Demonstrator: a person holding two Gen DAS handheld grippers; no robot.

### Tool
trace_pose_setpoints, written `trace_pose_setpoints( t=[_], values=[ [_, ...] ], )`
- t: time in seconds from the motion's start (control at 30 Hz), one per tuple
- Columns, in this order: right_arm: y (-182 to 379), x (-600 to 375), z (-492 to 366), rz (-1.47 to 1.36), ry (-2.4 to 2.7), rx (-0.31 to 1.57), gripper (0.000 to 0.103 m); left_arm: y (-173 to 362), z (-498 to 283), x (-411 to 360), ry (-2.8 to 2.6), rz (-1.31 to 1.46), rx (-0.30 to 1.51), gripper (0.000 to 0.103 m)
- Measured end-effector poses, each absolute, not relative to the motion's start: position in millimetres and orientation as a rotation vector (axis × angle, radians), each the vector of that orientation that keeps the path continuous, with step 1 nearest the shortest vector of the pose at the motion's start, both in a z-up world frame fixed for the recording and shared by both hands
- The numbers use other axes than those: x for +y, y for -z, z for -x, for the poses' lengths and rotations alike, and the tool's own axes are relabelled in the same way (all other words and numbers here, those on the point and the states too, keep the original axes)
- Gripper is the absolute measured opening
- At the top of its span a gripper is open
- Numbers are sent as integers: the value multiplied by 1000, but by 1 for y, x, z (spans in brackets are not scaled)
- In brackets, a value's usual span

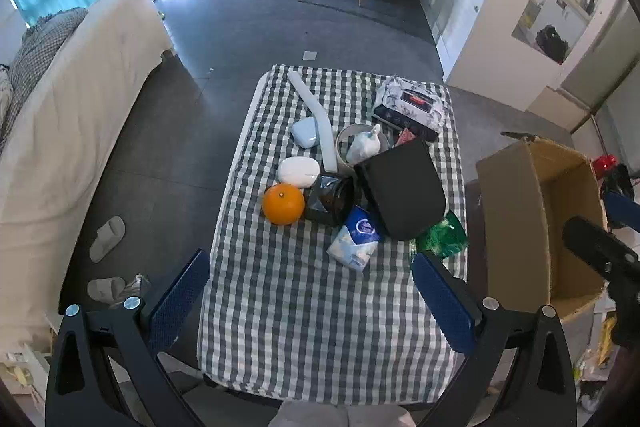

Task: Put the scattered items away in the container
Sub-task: 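Grasp the black zippered pouch with the right gripper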

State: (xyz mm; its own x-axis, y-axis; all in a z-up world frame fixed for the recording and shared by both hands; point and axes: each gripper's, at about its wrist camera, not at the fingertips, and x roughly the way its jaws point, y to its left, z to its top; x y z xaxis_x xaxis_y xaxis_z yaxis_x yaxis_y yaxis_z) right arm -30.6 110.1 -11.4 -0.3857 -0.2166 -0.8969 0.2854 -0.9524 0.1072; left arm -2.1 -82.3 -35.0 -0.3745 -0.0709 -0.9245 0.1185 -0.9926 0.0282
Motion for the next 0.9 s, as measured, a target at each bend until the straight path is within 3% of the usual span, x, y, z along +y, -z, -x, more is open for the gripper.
trace_pose_setpoints(
  t=[0.47, 0.8, 0.9],
  values=[
    [134, 47, 102, -1620, 2152, 313, 103, 133, 11, -116, 2377, -1722, 62, 103],
    [203, 15, 114, -1650, 2103, 552, 103, 175, 25, -131, 2300, -1718, 157, 103],
    [221, 6, 109, -1652, 2126, 698, 103, 181, 25, -132, 2283, -1728, 169, 103]
  ],
)
